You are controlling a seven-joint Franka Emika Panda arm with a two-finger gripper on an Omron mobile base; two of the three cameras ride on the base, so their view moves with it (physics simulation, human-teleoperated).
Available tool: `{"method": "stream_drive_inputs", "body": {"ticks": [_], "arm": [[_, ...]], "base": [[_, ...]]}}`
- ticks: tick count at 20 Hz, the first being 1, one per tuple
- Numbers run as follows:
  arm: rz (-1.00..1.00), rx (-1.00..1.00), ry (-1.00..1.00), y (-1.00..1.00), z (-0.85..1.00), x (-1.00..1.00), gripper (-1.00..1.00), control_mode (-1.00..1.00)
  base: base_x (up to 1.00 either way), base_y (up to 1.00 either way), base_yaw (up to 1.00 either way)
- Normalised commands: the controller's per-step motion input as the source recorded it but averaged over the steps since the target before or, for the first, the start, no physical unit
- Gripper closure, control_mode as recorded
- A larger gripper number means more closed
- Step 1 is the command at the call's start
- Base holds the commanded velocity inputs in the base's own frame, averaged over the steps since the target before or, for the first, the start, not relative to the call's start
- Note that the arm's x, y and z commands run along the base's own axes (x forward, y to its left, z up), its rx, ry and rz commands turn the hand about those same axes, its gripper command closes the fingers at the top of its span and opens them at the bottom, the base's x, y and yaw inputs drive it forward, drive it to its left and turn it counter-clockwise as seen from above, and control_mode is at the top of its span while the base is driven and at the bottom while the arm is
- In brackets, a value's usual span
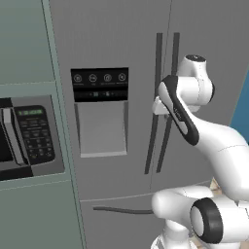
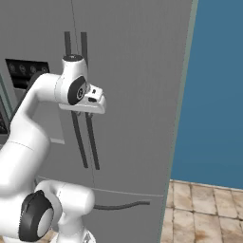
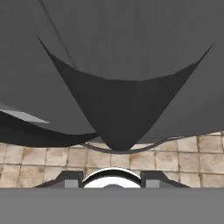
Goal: Retrieve a lemon from the fridge and place it on the cutting board with the fish.
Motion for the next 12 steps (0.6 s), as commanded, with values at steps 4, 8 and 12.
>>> {"method": "stream_drive_inputs", "body": {"ticks": [4,8,12], "arm": [[0.0,0.0,-0.06,0.08,-0.03,0.0,-1.0,-1.0],[0.01,0.0,-0.05,0.26,-0.01,-0.18,-1.0,-1.0],[0.0,0.0,-0.01,-0.05,-0.1,0.0,-1.0,-1.0]], "base": [[0.0,0.0,0.0],[0.0,0.0,0.0],[0.0,0.0,0.0]]}}
